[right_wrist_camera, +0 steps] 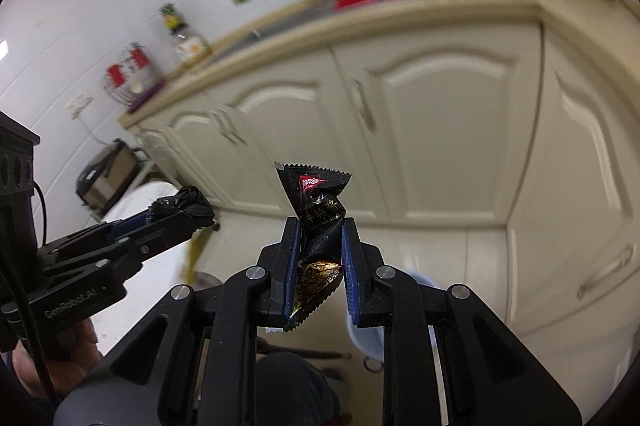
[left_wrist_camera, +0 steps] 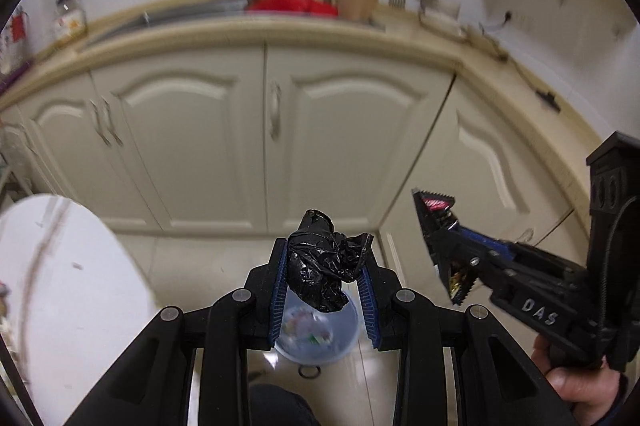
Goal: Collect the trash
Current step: 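Carry wrapper and black bag over the blue bin and open both tools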
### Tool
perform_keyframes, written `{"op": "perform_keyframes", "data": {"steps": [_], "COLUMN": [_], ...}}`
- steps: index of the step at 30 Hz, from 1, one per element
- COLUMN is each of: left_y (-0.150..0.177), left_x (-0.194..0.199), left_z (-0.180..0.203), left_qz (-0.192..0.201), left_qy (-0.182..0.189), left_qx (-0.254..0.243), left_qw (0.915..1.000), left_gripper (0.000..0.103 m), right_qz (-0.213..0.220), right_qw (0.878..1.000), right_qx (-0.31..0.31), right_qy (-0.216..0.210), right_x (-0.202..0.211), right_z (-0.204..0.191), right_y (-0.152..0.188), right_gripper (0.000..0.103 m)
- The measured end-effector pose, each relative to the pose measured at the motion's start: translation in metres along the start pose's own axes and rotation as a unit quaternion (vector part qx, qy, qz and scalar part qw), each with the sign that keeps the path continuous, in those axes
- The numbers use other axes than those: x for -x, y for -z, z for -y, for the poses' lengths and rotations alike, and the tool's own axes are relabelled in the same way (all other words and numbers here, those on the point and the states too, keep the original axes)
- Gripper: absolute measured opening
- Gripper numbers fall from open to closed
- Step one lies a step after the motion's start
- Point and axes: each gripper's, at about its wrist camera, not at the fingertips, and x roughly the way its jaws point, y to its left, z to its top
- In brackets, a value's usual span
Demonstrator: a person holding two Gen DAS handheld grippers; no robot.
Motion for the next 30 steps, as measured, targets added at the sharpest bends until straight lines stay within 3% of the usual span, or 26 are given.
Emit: {"op": "perform_keyframes", "data": {"steps": [9,19,21,24,25,27,28,30], "left_y": [-0.028,-0.054,-0.053,-0.054,-0.054,-0.053,-0.055,-0.053], "left_x": [-0.114,-0.2,-0.211,-0.224,-0.226,-0.229,-0.231,-0.228], "left_z": [-0.008,-0.025,-0.022,-0.018,-0.018,-0.018,-0.018,-0.016], "left_qz": [-0.1,-0.155,-0.163,-0.165,-0.165,-0.167,-0.167,-0.164], "left_qy": [0.01,-0.012,-0.016,-0.031,-0.035,-0.037,-0.039,-0.042], "left_qx": [0.031,0.046,0.048,0.048,0.05,0.054,0.054,0.054], "left_qw": [0.9944,0.9867,0.9854,0.9847,0.9844,0.9838,0.9836,0.984], "left_gripper": [0.029,0.035,0.042,0.065,0.067,0.068,0.068,0.068], "right_qz": [-0.089,-0.139,-0.144,-0.149,-0.149,-0.148,-0.147,-0.144], "right_qw": [0.994,0.986,0.985,0.984,0.984,0.983,0.983,0.983], "right_qx": [-0.067,-0.096,-0.097,-0.099,-0.1,-0.106,-0.109,-0.113], "right_qy": [0.01,0.009,0.01,0.019,0.019,0.022,0.023,0.025], "right_x": [-0.081,-0.14,-0.147,-0.155,-0.156,-0.157,-0.157,-0.155], "right_z": [0.07,0.1,0.102,0.106,0.106,0.11,0.111,0.112], "right_y": [0.041,0.055,0.056,0.057,0.057,0.059,0.06,0.06], "right_gripper": [0.019,0.02,0.024,0.032,0.032,0.041,0.05,0.057]}}
